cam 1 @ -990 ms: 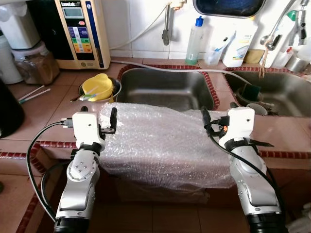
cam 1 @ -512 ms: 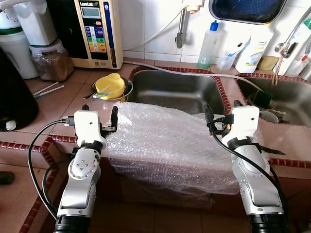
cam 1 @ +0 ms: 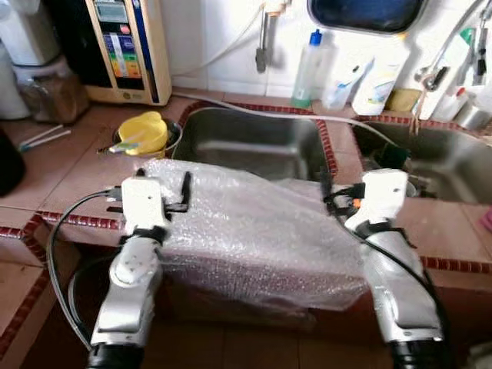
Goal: Kitchen organization
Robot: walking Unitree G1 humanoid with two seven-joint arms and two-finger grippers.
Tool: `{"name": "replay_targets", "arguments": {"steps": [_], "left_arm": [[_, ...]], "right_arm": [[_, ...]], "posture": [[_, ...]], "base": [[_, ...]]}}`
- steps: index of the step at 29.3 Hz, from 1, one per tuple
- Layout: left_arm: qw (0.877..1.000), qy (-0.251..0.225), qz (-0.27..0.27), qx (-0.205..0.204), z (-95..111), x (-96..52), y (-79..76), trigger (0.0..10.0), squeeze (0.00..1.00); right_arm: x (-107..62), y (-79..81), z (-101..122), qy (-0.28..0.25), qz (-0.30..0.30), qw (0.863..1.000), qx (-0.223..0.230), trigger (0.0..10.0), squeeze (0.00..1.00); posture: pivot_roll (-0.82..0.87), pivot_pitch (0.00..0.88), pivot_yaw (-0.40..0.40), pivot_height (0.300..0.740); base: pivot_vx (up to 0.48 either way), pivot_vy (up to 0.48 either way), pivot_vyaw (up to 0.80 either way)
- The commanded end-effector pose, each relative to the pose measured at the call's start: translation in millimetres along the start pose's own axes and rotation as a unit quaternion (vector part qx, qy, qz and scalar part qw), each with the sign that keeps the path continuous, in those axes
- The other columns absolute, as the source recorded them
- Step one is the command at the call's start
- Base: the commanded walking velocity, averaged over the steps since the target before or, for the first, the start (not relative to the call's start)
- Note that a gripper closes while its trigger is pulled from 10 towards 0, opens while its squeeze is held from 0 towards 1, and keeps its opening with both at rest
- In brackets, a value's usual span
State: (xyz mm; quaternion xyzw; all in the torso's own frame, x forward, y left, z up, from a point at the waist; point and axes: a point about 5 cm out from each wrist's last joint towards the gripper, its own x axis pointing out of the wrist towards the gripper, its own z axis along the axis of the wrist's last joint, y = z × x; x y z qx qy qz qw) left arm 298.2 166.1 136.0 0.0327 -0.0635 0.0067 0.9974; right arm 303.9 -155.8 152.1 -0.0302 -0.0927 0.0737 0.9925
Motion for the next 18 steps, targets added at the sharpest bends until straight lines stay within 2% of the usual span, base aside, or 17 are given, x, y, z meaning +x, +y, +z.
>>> {"name": "replay_targets", "arguments": {"steps": [1, 3, 9, 13, 18], "left_arm": [[1.0, 0.006, -0.006, 0.004, 0, 0.2, -3.0, 10.0, 0.0], [1.0, 0.008, -0.012, 0.015, 1, 1.4, 1.7, 10.0, 0.0], [0.999, 0.012, -0.02, 0.031, 4, 4.7, 8.1, 10.0, 0.0], [0.999, 0.015, -0.019, 0.032, 2, 5.9, 8.8, 10.0, 0.0], [1.0, 0.022, -0.014, 0.017, -3, 4.6, 2.4, 10.0, 0.0]], "right_arm": [[1.1, -4.6, -3, 0.002, -0.017, 1.0, 0.003, 10.0, 0.0], [4.2, 0.6, -5, 0.0, -0.02, 1.0, 0.014, 10.0, 0.0], [8.4, 15.7, -8, -0.002, -0.014, 1.0, 0.028, 10.0, 0.0], [8.6, 18.3, -8, -0.003, -0.012, 0.999, 0.03, 10.0, 0.0], [7.1, 16.1, -9, -0.004, -0.013, 1.0, 0.027, 10.0, 0.0]], "posture": [[0.06, 0.0, 0.01, 0.74], [0.09, 0.0, 0.038, 0.74], [0.11, 0.0, 0.056, 0.74], [0.1, 0.0, 0.05, 0.74], [0.08, 0.0, 0.025, 0.74]], "base": [[0.0, 0.0, 0.0], [0.0, 0.0, 0.0], [0.0, 0.0, 0.0], [0.0, 0.0, 0.0], [0.0, 0.0, 0.0]]}}
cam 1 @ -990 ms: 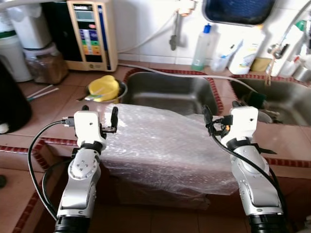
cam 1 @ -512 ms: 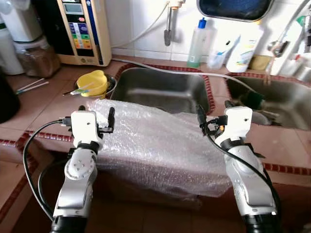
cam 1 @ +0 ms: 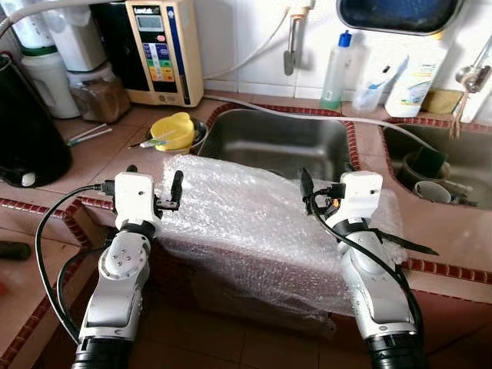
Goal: Kitchen organization
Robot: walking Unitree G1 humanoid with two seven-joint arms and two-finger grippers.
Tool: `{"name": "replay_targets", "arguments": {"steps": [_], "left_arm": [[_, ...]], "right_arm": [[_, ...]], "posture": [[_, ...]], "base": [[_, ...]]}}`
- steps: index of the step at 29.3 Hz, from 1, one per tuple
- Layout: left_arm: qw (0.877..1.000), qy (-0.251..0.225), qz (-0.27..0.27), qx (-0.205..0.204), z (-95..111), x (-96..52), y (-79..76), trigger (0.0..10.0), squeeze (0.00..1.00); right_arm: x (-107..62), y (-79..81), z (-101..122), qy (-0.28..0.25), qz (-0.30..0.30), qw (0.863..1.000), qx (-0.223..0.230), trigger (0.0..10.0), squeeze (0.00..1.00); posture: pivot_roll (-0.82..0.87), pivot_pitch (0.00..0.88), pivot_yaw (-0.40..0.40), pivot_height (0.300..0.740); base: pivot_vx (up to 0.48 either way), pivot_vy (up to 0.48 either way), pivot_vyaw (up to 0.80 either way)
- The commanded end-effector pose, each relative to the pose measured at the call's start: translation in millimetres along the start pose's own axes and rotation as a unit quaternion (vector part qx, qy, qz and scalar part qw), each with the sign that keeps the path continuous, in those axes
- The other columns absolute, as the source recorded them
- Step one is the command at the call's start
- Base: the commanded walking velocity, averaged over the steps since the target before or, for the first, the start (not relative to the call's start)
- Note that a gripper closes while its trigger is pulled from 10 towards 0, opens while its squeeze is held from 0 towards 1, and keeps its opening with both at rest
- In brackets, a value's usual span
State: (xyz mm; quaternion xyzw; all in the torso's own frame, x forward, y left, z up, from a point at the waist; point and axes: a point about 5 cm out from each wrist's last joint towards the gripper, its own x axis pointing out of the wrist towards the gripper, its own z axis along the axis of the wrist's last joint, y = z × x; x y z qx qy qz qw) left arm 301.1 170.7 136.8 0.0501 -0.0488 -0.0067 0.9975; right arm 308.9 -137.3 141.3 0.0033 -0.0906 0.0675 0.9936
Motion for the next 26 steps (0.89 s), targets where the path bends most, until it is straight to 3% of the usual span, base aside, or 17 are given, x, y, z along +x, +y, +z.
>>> {"name": "replay_targets", "arguments": {"steps": [1, 7, 14, 26], "left_arm": [[1.0, 0.008, 0.002, 0.0, -3, 1.5, -3.1, 10.0, 0.0], [1.0, -0.007, 0.002, -0.029, -2, -5.0, -13.9, 10.0, 0.0], [0.999, -0.007, 0.008, -0.035, -4, -8.8, -11.2, 10.0, 0.0], [0.999, -0.014, -0.007, -0.042, -1, -7.1, -16.2, 10.0, 0.0]], "right_arm": [[1.3, -2.5, 1, -0.004, -0.003, 1.0, -0.006, 10.0, 0.0], [1.7, -3.5, 4, -0.002, 0.018, 1.0, -0.019, 10.0, 0.0], [4.2, -1.8, 7, -0.006, 0.028, 0.999, -0.018, 10.0, 0.0], [-1.4, 2.4, 8, -0.008, 0.048, 0.998, -0.026, 10.0, 0.0]], "posture": [[0.08, 0.0, 0.025, 0.74], [0.08, 0.0, -0.023, 0.74], [0.08, 0.0, -0.029, 0.74], [0.06, 0.0, -0.024, 0.74]], "base": [[0.0, 0.0, 0.0], [0.0, 0.0, 0.0], [0.0, 0.0, 0.0], [0.299, 0.0, 0.0]]}}
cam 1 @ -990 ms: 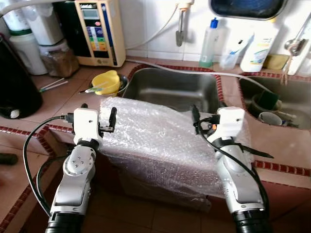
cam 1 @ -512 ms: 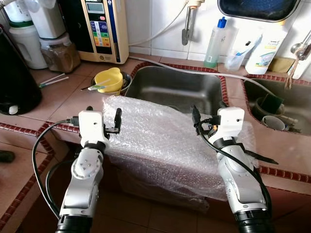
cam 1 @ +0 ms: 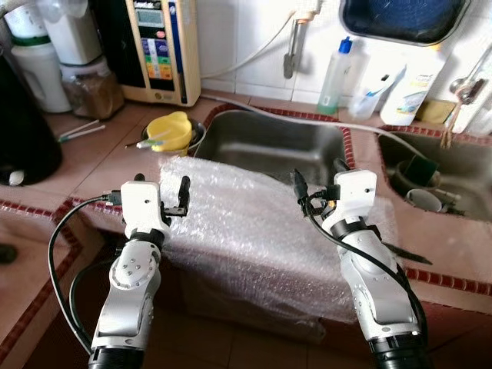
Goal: Kitchen organization
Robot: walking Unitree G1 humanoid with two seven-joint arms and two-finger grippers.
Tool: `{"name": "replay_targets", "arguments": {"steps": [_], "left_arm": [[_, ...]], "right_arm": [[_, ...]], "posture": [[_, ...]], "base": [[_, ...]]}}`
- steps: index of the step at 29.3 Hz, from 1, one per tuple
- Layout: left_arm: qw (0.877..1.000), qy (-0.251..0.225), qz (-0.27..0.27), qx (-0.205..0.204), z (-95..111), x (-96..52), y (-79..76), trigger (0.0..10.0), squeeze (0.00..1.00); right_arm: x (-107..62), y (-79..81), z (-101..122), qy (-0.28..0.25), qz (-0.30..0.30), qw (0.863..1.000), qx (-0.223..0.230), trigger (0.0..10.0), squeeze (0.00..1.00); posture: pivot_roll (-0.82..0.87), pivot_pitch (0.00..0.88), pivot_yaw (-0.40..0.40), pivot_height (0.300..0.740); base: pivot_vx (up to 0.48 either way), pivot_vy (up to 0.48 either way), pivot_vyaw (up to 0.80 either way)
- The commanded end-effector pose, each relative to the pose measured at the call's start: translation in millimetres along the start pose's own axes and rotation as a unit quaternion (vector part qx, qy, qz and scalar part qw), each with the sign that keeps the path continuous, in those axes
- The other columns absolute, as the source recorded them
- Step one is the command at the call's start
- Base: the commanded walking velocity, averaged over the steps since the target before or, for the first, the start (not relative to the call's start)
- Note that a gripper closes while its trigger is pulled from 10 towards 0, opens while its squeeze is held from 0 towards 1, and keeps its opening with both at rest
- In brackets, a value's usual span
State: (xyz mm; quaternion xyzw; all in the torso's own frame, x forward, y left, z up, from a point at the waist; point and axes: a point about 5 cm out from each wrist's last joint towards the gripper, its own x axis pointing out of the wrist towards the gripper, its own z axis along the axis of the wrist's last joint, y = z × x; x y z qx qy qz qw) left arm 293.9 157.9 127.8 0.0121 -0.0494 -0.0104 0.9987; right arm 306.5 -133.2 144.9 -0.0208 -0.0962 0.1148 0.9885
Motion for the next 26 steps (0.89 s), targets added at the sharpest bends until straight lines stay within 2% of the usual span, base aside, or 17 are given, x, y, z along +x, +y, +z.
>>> {"name": "replay_targets", "arguments": {"steps": [1, 17, 26], "left_arm": [[1.0, -0.013, -0.006, -0.004, 5.4, 0.5, -3.1, 10.0, 0.0], [1.0, -0.01, -0.007, -0.009, 4.3, -0.4, -3.5, 10.0, 0.0], [1.0, -0.005, 0.007, -0.011, 4.2, -1.0, -2.8, 10.0, 0.0]], "right_arm": [[-0.4, -2.1, 3.5, -0.004, -0.002, 1.0, -0.006, 10.0, 0.0], [-1.6, -1.6, 2.1, -0.001, 0.004, 1.0, -0.015, 10.0, 0.0], [-3.6, -0.6, 0.0, 0.003, 0.003, 1.0, -0.014, 10.0, 0.0]], "posture": [[0.06, 0.0, -0.024, 0.74], [0.06, 0.0, -0.024, 0.74], [0.06, 0.0, -0.019, 0.74]], "base": [[0.368, 0.0, 0.0], [0.399, 0.0, 0.0], [0.0, 0.0, 0.0]]}}
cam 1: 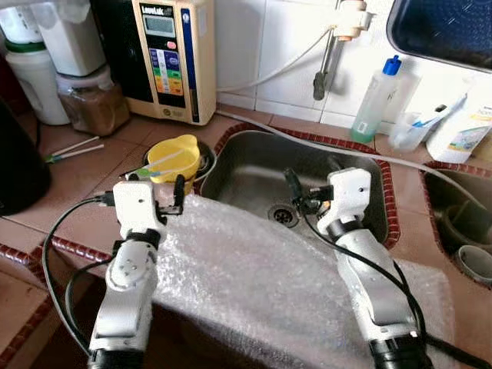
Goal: Kitchen organization
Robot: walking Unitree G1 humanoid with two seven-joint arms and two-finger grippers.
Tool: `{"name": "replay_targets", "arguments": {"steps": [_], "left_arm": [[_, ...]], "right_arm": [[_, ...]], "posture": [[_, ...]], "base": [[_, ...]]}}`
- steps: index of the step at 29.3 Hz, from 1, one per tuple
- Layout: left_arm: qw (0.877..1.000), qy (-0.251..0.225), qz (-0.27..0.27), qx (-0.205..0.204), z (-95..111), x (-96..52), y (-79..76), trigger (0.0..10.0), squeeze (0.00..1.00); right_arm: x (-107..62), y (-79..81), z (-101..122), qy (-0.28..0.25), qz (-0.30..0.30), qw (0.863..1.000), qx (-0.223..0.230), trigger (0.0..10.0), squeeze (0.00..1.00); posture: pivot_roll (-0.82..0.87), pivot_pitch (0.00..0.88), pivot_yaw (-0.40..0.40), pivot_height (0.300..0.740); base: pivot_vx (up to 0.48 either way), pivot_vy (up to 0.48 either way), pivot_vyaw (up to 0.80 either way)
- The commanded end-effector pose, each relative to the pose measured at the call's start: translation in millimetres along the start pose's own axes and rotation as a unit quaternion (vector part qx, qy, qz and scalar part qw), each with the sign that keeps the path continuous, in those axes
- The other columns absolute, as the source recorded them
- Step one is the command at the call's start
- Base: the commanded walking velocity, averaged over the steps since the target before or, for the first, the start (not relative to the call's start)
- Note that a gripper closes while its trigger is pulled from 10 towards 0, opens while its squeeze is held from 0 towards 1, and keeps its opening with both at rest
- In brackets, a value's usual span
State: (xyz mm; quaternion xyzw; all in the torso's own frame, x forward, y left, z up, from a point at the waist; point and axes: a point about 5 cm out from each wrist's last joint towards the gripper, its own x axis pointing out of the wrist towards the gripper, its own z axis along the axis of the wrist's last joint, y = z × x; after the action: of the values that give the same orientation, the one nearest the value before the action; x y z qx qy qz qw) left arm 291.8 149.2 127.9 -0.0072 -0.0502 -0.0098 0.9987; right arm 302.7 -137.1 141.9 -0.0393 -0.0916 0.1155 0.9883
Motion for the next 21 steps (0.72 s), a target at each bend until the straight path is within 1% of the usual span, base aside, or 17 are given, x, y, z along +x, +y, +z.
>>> {"name": "replay_targets", "arguments": {"steps": [1, 8, 12, 17, 20, 21], "left_arm": [[1.0, -0.004, 0.004, 0.009, 4, 0.7, 5.6, 10.0, 0.0], [1.0, -0.002, 0.002, 0.011, 3, 0.5, 5.7, 10.0, 0.0], [1.0, 0.001, 0.0, 0.01, 3, 2.8, 5.1, 10.0, 0.0], [1.0, -0.018, 0.001, 0.018, 12, 8.3, 3.1, 10.0, 0.0], [0.998, -0.049, 0.002, 0.03, 25, 10.5, 3.2, 10.0, 0.0], [0.998, -0.049, 0.002, 0.03, 25, 10.5, 3.2, 10.0, 0.0]], "right_arm": [[1.1, 2.2, 2, -0.004, 0.001, 1.0, 0.003, 10.0, 0.0], [1.7, 2.3, 3, -0.004, 0.0, 1.0, 0.003, 10.0, 0.0], [3.0, 1.6, 4, -0.006, -0.001, 1.0, 0.002, 10.0, 0.0], [4.2, 0.3, 9, -0.012, -0.002, 1.0, 0.002, 10.0, 0.0], [4.2, -2.9, 15, -0.022, -0.004, 1.0, 0.001, 10.0, 0.0], [4.2, -2.9, 15, -0.022, -0.004, 1.0, 0.001, 10.0, 0.0]], "posture": [[0.06, 0.0, -0.019, 0.74], [0.06, 0.0, -0.018, 0.74], [0.06, 0.0, -0.019, 0.74], [0.06, 0.0, -0.018, 0.74], [0.05, 0.0, -0.015, 0.74], [0.05, 0.0, -0.015, 0.74]], "base": [[0.0, 0.0, 0.0], [0.0, 0.0, 0.0], [0.0, 0.0, 0.0], [0.0, 0.0, 0.0], [0.0, 0.0, 0.0], [0.0, 0.0, 0.0]]}}
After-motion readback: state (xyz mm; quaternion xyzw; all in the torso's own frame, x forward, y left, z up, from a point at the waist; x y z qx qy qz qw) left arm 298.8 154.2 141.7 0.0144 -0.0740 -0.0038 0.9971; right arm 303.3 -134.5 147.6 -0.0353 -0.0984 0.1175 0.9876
